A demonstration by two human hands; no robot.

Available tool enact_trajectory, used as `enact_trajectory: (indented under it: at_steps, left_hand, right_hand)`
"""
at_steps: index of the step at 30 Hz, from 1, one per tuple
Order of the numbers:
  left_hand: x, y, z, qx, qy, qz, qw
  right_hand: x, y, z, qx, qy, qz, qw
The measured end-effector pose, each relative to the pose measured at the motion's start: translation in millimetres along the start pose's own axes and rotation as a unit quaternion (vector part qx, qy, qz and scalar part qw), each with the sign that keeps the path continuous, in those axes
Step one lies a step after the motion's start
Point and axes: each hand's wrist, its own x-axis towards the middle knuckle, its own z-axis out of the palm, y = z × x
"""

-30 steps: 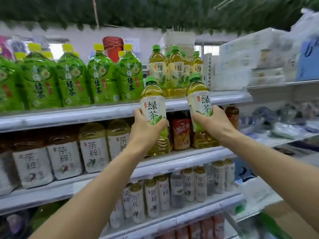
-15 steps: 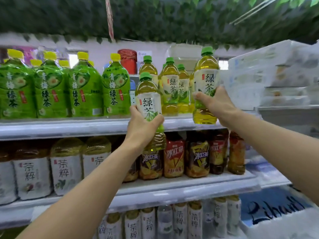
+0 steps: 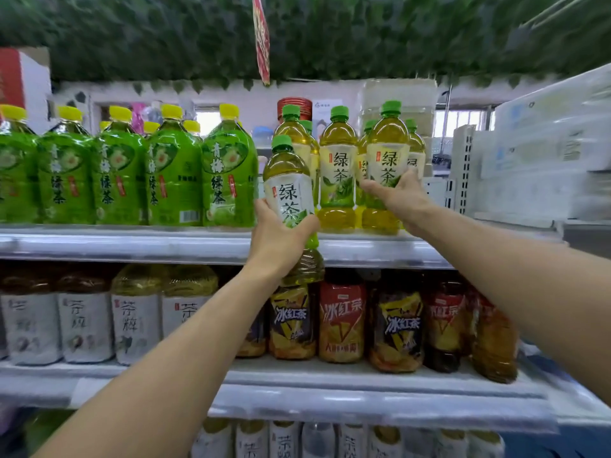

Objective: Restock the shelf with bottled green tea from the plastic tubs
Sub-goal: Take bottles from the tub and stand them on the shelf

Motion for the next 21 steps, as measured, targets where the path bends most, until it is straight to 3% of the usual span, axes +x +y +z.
enact_trajectory:
  at_steps: [9, 11, 13, 15, 17, 19, 21]
  left_hand:
    - [1, -2, 3, -0.005, 0.013, 0.002, 1.000]
    - [-2, 0, 3, -0.007, 0.016, 0.005, 1.000]
    - [-6, 1, 4, -0.002, 0.016, 0.013, 1.000]
    - [-12, 3, 7, 0.008, 0.009, 0.032, 0.999]
    - [-17, 8, 15, 0.014, -0.002, 0.058, 0.998]
    - [-21, 16, 28, 0.018, -0.015, 0.084, 0.996]
    - [-25, 24, 45, 0.015, -0.033, 0.109, 0.993]
  right_hand:
    - [9, 7, 1, -0.007, -0.052, 0.032, 0.998]
    - [6, 8, -1, -0.066, -0.046, 0.024, 0.996]
    - [-3, 12, -2, -0.157, 0.038, -0.065, 0.985]
    - [-25, 5, -4, -0.144, 0.108, -0.196, 0.964]
    - [-46, -7, -7, -0.073, 0.056, -0.244, 0.966]
    - [-60, -24, -7, -0.021, -0.062, -0.178, 0.982]
    - [-63, -36, -9, -0.018, -0.127, -0.122, 0.984]
